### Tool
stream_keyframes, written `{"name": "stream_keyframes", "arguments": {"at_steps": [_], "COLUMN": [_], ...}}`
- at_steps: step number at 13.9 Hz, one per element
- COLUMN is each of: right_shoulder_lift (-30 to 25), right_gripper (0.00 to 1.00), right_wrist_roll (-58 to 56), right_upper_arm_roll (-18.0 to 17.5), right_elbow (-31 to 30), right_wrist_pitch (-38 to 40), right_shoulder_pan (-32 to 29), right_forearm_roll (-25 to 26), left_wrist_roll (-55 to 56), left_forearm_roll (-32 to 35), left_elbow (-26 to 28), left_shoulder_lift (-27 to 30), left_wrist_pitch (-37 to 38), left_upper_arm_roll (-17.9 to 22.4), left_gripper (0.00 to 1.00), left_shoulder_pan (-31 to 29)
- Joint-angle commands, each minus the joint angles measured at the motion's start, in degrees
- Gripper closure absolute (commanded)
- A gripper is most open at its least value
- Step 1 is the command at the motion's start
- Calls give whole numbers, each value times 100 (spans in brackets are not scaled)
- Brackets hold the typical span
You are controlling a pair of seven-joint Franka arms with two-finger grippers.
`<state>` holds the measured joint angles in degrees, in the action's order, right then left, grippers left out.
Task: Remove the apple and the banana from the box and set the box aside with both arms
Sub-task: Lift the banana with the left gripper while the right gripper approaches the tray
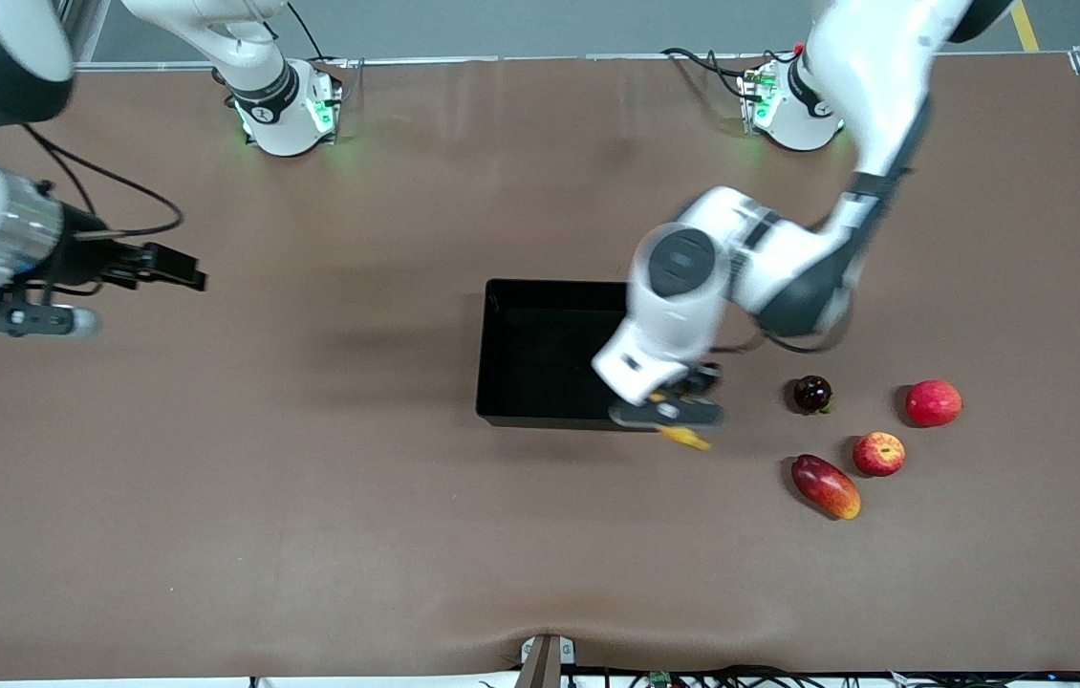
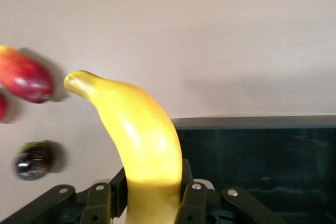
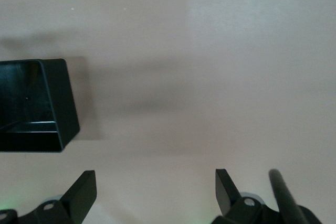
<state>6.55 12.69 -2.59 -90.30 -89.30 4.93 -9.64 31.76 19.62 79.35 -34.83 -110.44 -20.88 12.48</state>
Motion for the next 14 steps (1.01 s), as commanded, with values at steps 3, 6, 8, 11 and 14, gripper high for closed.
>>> {"name": "stream_keyframes", "arguments": {"at_steps": [3,6,8,11,14], "right_shoulder_lift": [399,680,873,1268,1690], "right_gripper": [0,0,0,0,0], "right_wrist_roll": [909,1287,1525,1955,2185], "right_upper_arm_roll": [21,21,30,30,39], "right_elbow": [92,92,92,65,65], "right_wrist_pitch": [-324,-623,-781,-1238,-1721], "right_shoulder_pan": [823,1342,1668,2133,2442], "right_forearm_roll": [-73,-73,-64,-12,15], "left_wrist_roll": [-1739,-2848,-3541,-4711,-5863], "left_forearm_roll": [-169,-143,-55,-37,-46], "left_elbow": [352,344,344,344,326], "left_shoulder_lift": [187,-50,-234,-533,-701], "left_wrist_pitch": [189,-55,-459,-1197,-1559], "left_upper_arm_roll": [-56,-56,-30,-4,23], "left_gripper": [100,100,100,100,100], "left_shoulder_pan": [-1315,-2221,-2617,-3101,-3322]}}
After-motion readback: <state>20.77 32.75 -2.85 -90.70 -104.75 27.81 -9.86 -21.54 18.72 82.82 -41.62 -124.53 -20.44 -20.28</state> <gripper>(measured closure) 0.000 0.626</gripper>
